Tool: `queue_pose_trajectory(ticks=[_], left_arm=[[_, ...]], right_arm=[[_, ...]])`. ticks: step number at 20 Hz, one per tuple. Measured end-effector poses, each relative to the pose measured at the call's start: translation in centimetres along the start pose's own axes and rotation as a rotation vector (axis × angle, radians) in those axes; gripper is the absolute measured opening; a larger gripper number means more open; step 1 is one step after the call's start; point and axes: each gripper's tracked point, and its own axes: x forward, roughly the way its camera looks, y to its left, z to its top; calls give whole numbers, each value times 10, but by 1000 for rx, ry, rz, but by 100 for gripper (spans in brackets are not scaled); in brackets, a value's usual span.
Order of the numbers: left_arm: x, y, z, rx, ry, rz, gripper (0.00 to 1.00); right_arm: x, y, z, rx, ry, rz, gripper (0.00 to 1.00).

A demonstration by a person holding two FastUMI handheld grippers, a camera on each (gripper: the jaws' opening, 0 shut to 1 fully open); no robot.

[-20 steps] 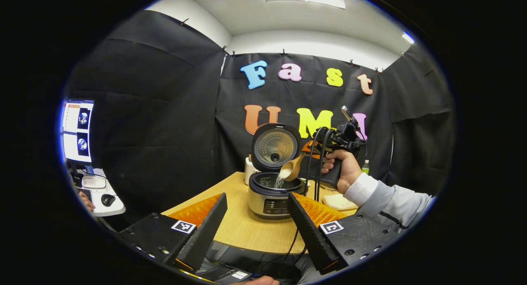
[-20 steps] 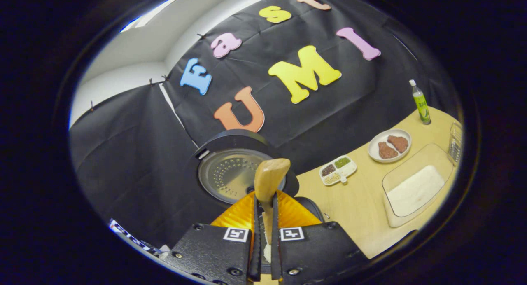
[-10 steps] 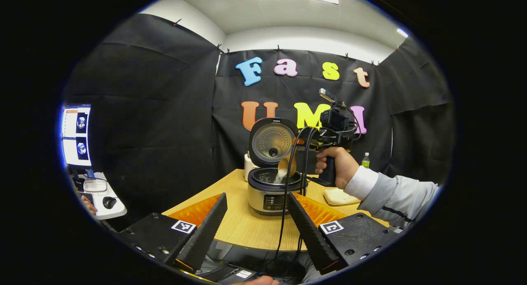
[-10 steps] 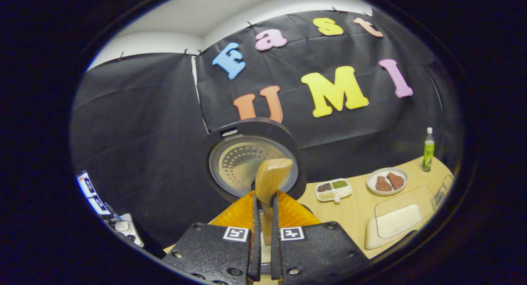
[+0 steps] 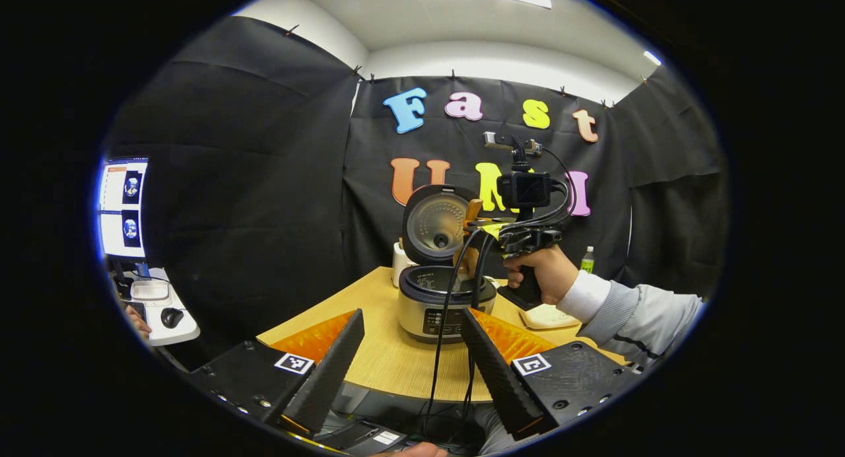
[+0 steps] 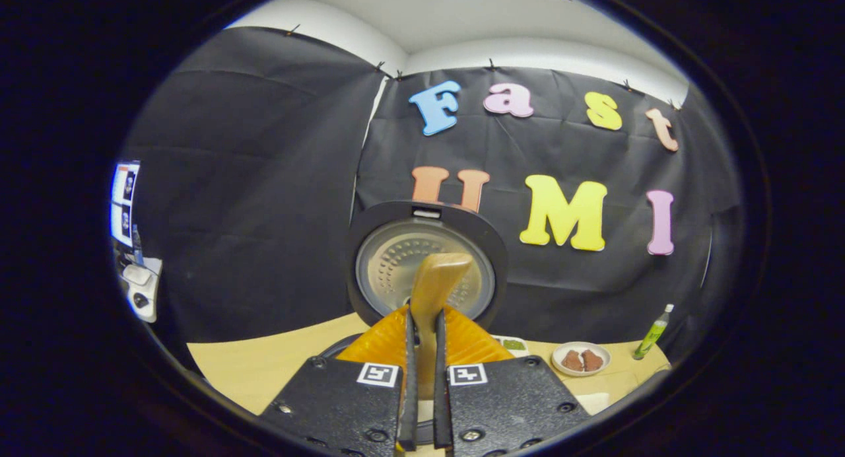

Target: Close the left gripper, press the button to open the rice cooker; take a wooden spoon from the chopstick holder with the right hand, scoop a spoonful of rice and pour it into the rice cooker, then put the wooden spoon back into the chopstick holder.

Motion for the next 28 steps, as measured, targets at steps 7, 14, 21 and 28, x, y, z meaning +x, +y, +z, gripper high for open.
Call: queue_pose_trajectory(ticks=[7,14,21,28], left_arm=[[6,3,-9,-11,-9,4,94],[11,-1,-13,2,2,-2,94],[17,-10,-13,-10,8,3,94],[27,-36,-14,-13,9,-27,95]], right_arm=[[-2,3,0,-90,0,-35,14],[-15,-22,16,-73,-9,-68,14],[-45,-111,60,-11,-51,-150,14],[-77,-242,69,50,-60,-308,14]])
